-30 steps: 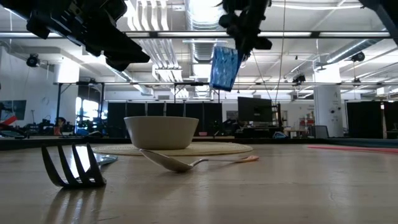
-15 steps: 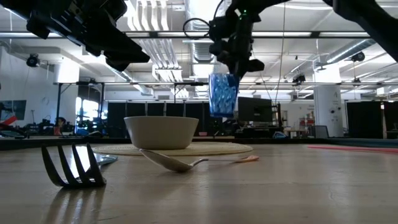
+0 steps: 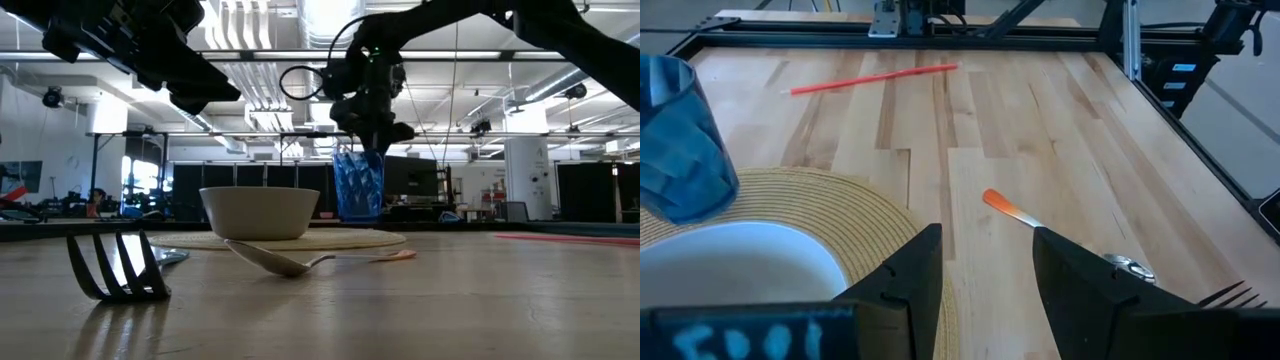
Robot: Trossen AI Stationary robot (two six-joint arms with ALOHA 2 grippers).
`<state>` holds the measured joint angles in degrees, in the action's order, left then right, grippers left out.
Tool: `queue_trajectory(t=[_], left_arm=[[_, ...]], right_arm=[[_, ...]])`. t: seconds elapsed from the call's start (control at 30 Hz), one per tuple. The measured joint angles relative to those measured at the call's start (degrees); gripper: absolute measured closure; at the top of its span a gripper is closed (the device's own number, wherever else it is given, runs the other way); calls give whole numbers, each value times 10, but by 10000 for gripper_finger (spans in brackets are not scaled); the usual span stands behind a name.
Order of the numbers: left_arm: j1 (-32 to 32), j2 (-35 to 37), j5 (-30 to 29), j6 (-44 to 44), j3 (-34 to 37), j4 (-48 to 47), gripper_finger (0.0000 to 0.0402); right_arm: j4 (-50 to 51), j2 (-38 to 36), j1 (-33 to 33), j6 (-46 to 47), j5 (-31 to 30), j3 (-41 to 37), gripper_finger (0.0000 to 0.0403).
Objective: Pick & Place Utensil
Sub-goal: Put the blue cup on the brown mat to the top right of the gray bowl
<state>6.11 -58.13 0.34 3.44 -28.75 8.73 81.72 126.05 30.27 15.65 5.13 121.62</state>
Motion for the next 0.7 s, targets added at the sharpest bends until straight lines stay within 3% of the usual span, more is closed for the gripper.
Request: queue_trajectory(t=[0.5,0.7], left_arm=[[0,0,0,2,0,-3,252],[0,0,0,2,0,-4,252]], right_arm=[[-17,24,-4,-56,9,0,391],[-19,21,-5,-56,-30,0,391]])
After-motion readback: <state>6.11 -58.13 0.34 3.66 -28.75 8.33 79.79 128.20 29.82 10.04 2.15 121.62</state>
